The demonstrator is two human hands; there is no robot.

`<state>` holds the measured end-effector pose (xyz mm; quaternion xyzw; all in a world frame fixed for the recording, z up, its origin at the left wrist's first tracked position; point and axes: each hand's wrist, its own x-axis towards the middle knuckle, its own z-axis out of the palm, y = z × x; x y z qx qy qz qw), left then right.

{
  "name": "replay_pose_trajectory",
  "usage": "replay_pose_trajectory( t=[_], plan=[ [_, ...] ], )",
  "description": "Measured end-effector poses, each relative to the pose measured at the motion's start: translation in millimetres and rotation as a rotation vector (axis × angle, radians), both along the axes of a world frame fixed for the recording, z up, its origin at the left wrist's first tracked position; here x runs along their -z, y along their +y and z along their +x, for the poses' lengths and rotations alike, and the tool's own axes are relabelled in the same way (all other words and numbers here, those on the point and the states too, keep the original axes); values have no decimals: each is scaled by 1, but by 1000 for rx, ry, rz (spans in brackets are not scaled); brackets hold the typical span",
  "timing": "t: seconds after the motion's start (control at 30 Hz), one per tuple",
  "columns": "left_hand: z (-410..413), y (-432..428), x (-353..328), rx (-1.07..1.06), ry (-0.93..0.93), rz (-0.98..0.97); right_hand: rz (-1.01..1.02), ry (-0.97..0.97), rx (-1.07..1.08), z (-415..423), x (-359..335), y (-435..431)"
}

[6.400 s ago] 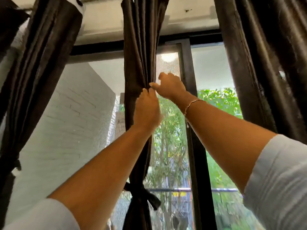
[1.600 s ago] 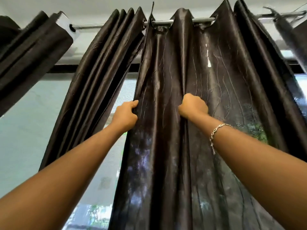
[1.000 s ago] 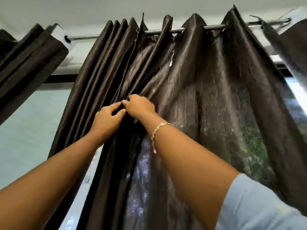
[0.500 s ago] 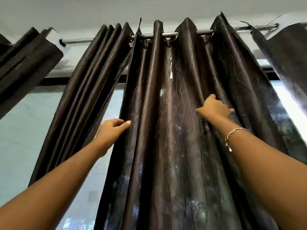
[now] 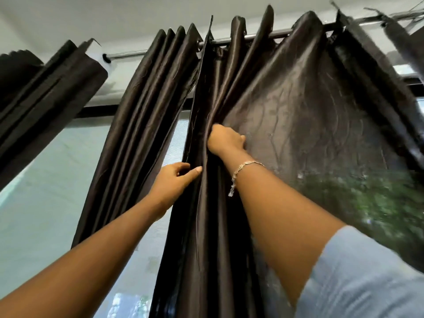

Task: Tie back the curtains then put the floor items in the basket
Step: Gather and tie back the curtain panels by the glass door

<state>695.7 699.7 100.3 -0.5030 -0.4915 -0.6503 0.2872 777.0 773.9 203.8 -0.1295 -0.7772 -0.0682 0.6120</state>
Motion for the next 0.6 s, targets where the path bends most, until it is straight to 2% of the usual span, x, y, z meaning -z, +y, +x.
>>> replay_pose_trajectory(
  t=[0.17,0.3,0.33,0.4,0.47,0.53,0.6],
  plan=[
    [6,4,-1,71,25,90,19,-109,-154,-15,-6,-25],
    [11,6,-2,88,-5,114,-17,-208,-134,8,-6,4],
    [13,7,-3,78,1,115,-32,-173,-115,17,-3,15],
    [15,9,-3,61,33,110,-46,15,-46,40,5,40],
    [16,13,-2,64,82,119,59,250,166,67,15,66],
    [18,17,-1,42,96,127,159,381,371,96,21,91],
    [19,18,-1,45,89,135,177,465,462,123,23,113]
  ],
)
